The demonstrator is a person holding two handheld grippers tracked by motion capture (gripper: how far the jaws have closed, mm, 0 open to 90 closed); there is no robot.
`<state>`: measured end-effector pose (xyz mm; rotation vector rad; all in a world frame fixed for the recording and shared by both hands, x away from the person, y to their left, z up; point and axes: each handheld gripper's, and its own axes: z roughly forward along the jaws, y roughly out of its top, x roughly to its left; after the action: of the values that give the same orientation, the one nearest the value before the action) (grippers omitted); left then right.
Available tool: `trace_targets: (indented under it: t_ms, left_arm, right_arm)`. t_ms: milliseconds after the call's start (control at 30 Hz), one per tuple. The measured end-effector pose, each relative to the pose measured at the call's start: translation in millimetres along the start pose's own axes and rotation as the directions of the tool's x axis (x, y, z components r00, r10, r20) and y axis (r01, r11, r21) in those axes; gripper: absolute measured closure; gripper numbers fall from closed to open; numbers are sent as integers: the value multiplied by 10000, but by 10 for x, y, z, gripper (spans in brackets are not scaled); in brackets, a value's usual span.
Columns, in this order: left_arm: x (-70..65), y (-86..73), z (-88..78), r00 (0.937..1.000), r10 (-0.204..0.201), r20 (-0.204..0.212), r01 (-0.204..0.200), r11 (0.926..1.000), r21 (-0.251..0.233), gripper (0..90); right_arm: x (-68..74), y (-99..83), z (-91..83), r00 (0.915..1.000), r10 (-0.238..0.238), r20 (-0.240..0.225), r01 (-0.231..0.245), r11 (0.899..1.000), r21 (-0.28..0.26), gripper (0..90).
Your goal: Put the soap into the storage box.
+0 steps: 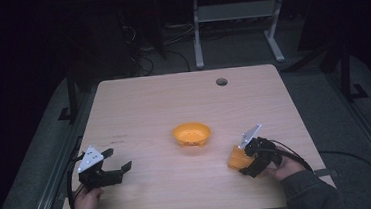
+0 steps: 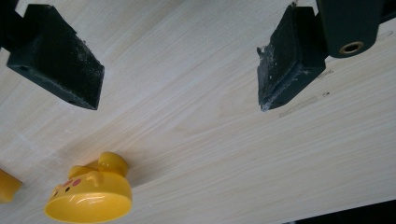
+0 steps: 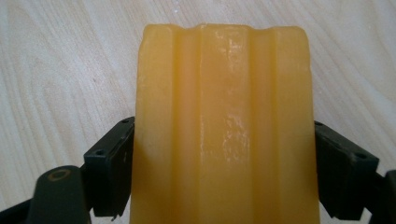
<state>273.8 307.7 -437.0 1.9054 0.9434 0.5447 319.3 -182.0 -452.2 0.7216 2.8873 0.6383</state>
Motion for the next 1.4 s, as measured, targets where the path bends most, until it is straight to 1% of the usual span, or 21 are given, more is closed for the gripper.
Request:
trace_targets:
  t_ms: [500,700,833,1000,1067,1167,1233,1300,1400]
  left_arm:
    - [7,1,-9,10000,6,13,-6,10000,-5,141]
    - [15,3,-14,10000,21,4,-21,10000,3,141]
    - [15,1,-13,10000,-28,-5,28,10000,-42,141]
    - [12,2,-16,10000,-81,-12,81,9999,-89,141]
    - [14,3,-17,9999,-100,-19,100,9999,-76,141]
    - [15,5,-21,10000,-88,-18,88,10000,-14,141]
    - [15,4,-19,10000,-96,-13,96,9999,-45,141]
    - [15,4,-19,10000,-96,-20,96,9999,-42,141]
    - [17,4,-22,9999,-109,-25,109,9999,-25,141]
  right_arm:
    - [-10,13,15,9999,-154,-1,154,9998,131,204]
    - [-3,10,3,9993,-368,-30,369,9992,119,206]
    - [-5,13,-47,9995,-327,-32,326,9995,-39,207]
    - [-12,45,-124,9992,-407,38,408,9990,-208,206]
    - [-17,58,-147,9993,-382,29,383,9990,-221,206]
    - [-31,82,-168,9987,-501,99,503,9984,-249,206]
    - [-38,99,-180,9990,-448,12,448,9986,-282,206]
    - [-48,119,-189,9988,-481,59,483,9985,-258,206]
    - [-67,144,-201,9987,-511,-12,510,9982,-313,206]
